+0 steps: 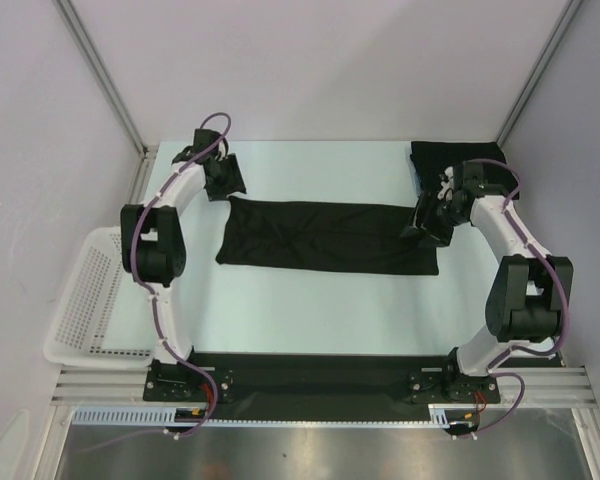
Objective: Fold and stack the t-shirts
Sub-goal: Fold the tshirt
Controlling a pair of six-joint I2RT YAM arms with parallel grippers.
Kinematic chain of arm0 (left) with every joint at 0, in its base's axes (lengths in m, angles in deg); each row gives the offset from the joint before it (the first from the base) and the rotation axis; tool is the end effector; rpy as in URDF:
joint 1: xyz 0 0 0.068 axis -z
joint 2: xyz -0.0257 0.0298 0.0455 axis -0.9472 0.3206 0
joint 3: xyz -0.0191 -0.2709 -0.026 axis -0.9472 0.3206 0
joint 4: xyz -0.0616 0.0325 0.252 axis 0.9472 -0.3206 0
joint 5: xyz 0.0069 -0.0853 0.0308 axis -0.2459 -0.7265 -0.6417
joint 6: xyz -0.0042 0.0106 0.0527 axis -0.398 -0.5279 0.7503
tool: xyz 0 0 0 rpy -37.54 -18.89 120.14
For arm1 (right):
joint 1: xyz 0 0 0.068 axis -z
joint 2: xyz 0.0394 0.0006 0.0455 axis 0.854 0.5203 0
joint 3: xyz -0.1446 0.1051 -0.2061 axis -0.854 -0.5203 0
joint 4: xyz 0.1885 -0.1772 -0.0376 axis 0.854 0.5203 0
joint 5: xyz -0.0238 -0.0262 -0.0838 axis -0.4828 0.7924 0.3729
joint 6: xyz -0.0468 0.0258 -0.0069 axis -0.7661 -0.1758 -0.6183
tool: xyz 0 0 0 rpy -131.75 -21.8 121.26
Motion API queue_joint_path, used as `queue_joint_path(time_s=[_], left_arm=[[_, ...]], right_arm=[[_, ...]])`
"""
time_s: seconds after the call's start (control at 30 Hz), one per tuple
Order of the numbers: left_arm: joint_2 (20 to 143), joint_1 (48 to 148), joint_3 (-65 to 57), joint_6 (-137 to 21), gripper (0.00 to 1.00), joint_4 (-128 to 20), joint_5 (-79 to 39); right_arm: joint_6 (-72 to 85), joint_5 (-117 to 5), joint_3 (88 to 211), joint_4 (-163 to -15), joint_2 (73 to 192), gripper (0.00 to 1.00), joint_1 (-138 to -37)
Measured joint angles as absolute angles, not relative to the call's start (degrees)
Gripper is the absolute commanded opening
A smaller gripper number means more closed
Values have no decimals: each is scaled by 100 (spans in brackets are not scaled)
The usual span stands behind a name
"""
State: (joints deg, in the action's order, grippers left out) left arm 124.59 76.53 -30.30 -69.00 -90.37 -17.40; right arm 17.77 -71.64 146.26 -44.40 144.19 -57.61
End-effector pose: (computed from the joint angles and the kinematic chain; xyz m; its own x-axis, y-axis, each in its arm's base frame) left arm 0.4592 -0.0454 0.2253 -0.8075 -0.3049 -0.5050 -0.1740 0.9411 -0.2899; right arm 0.3284 0.0082 0.2516 -0.9110 0.2985 -0.2846 0.1379 0.8708 0.4718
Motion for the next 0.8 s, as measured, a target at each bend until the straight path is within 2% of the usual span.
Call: queue_joint_path(time_s=[0.43, 0.47, 0.53, 0.57, 0.67, 0.8], left_arm=[[13283, 7489, -3590, -6413, 61, -9363, -1456], [13473, 7485, -3745, -6371, 56, -9352, -1467], [13559, 7485, -3780, -6349, 53, -9352, -1478], [13618, 7481, -3822, -6321, 44, -9363, -1484], [13808, 7476, -4003, -6269, 40, -9363, -1469], [13865, 7476, -4169, -6266, 25, -9317, -1456]], right_arm=[[1790, -7518, 14252, -4525, 13978, 63, -5545], [1790, -7564, 14256, -4543, 14015, 63, -5545], [1801, -7577, 14265, -4538, 14052, 63, -5545], [1812, -7594, 14291, -4536, 14096, 63, -5545], [1831, -7610, 14392, -4564, 14275, 62, -5545], [1877, -7577, 14488, -4582, 14463, 63, -5545]])
